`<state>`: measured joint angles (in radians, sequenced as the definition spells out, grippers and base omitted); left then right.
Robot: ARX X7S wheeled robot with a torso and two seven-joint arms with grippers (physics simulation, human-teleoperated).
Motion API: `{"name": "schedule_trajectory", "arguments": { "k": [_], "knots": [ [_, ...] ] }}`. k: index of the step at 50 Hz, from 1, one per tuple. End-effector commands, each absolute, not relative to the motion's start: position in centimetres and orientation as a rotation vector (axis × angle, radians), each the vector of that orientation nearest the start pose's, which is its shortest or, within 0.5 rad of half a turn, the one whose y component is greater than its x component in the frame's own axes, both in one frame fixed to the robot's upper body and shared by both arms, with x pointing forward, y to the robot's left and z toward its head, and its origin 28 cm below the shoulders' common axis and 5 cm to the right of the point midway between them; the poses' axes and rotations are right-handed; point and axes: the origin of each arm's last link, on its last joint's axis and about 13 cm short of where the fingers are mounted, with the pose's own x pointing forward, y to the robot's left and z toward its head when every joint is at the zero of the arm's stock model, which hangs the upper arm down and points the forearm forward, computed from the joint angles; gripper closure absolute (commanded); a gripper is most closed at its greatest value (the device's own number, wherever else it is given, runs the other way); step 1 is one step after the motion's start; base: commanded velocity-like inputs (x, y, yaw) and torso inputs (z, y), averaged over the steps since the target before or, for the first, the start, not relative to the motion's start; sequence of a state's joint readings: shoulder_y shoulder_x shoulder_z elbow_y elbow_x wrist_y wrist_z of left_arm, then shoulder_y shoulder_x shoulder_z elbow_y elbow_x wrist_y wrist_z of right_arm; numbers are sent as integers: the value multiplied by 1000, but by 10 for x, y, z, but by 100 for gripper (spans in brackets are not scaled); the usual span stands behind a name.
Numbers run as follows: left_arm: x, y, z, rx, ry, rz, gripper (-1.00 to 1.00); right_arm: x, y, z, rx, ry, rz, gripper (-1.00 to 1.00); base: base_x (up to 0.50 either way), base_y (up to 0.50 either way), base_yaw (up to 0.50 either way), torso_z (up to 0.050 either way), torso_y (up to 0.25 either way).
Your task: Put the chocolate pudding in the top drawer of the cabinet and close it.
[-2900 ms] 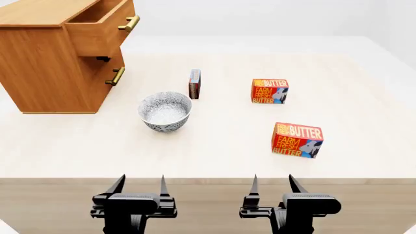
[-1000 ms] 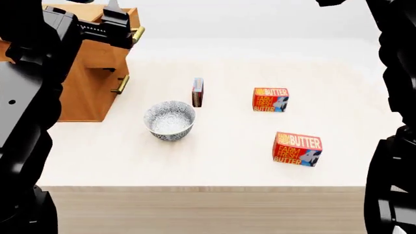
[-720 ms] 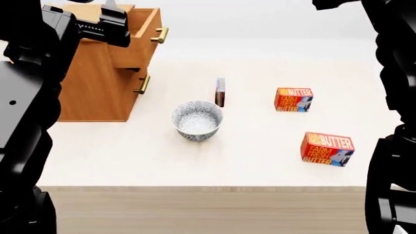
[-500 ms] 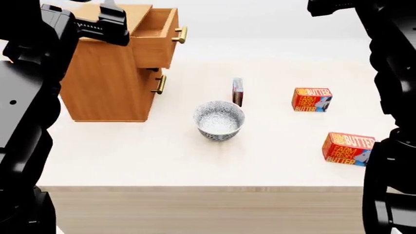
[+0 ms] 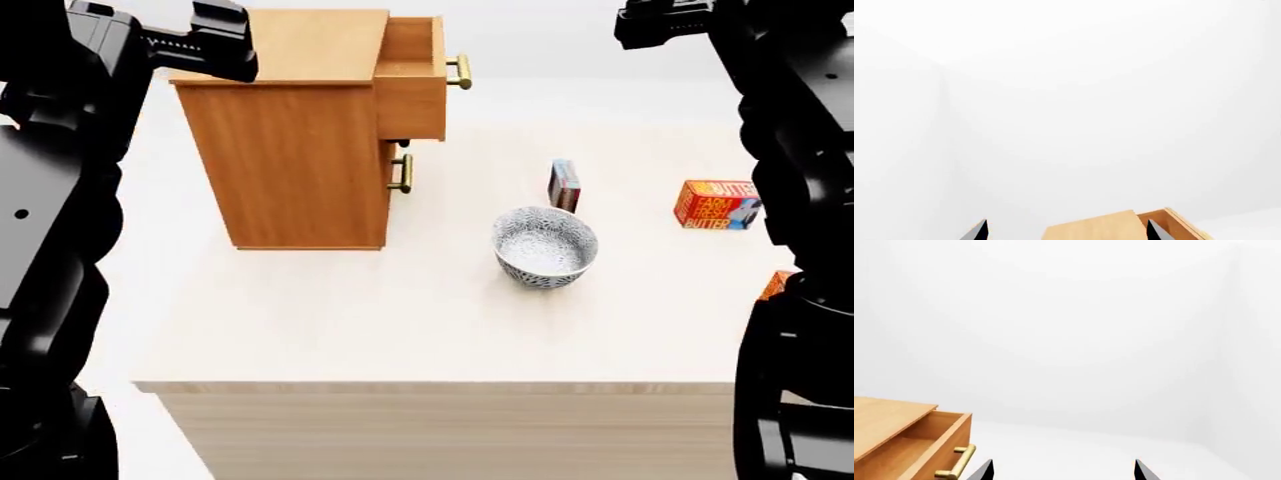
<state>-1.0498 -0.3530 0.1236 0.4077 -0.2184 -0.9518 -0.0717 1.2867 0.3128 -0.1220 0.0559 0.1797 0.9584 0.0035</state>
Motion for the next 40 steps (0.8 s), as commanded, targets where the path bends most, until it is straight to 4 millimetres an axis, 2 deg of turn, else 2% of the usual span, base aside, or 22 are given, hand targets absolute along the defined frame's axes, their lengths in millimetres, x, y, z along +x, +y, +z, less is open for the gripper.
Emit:
{"name": "schedule_trajectory", "arguments": {
  "k": [1,8,40],
  "knots": [
    [294,252,318,238,-464,26,-100,344,-168,340,-128,-236,-84,-100,0,0,0,0,0],
    [294,252,318,238,-460,25,-100,344,-168,338,-121,-230,-75,-100,0,0,0,0,0],
    [294,252,318,243,-462,24,-100,346,-165,335,-126,-216,-62,-100,374,0,0,0,0]
  ]
}}
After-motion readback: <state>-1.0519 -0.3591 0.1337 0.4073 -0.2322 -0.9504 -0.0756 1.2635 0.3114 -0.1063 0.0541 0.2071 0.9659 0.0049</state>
